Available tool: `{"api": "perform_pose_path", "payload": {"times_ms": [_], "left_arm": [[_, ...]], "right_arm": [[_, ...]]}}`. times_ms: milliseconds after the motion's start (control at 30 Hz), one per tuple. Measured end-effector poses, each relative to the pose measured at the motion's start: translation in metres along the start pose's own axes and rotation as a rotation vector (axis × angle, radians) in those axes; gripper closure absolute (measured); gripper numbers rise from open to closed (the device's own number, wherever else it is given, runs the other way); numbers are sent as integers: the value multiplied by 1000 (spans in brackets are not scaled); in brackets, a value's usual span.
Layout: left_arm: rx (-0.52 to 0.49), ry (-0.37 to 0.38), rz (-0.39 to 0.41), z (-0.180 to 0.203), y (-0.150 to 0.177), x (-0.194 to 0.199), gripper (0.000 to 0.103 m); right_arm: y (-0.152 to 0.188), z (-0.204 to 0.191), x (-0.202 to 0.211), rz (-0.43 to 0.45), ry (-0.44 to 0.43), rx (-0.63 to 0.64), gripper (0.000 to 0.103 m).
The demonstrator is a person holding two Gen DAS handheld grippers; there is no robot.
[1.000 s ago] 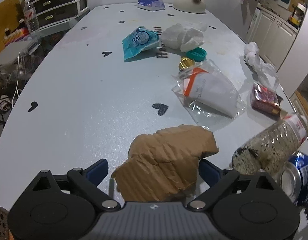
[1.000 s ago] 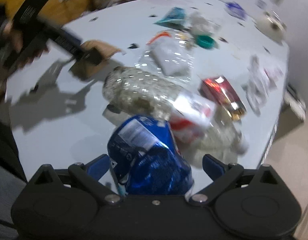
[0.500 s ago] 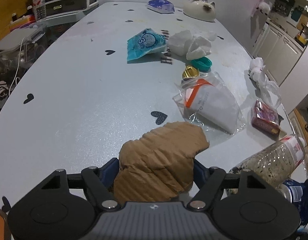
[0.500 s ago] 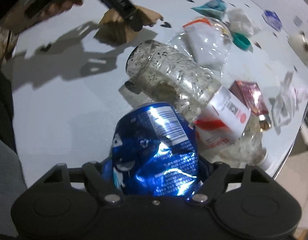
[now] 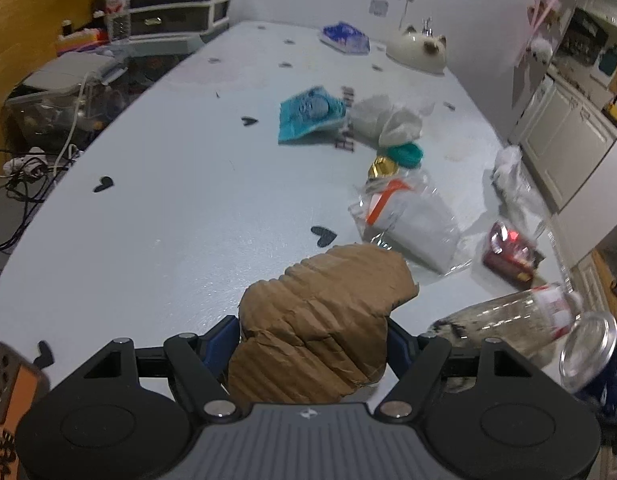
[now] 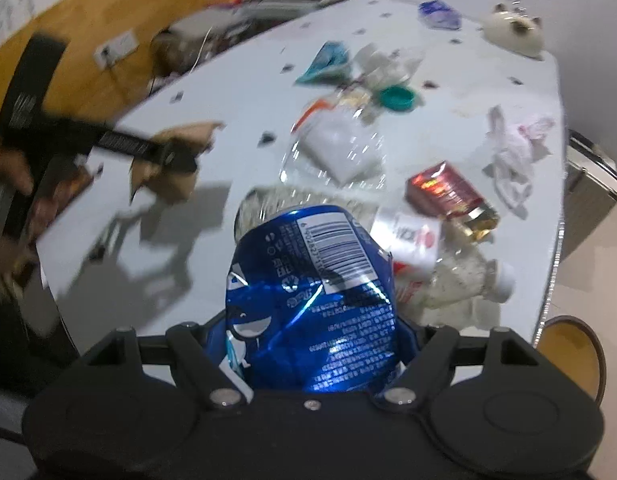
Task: Collect trash
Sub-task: 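Carry the cardboard and blue can with both grippers over the trash bin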
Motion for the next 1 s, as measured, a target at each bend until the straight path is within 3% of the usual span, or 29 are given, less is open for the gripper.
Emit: {"api": "perform_pose_path", "payload": {"times_ms": [267, 567, 800, 1000], "left_arm": [[1, 18, 89, 19, -10, 52, 28], [-60, 35, 169, 75, -23, 90, 28], [-93, 44, 195, 143, -25, 94, 28], [-66, 23, 197, 216, -29, 79, 28]], "right_arm": [[-24, 14, 35, 124, 68, -135, 25], [-33, 47, 74, 235, 135, -271, 25], [-19, 104, 101, 281, 162, -336, 25], [-6, 179, 120, 285, 155, -341, 25]]}}
Point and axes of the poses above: each gripper's, at about its wrist camera, not at the fingertips, and x roughly against the way its jaws point, z to its right, y to its underside, the point moved 9 cm from there along -x, roughly the way its jaws point
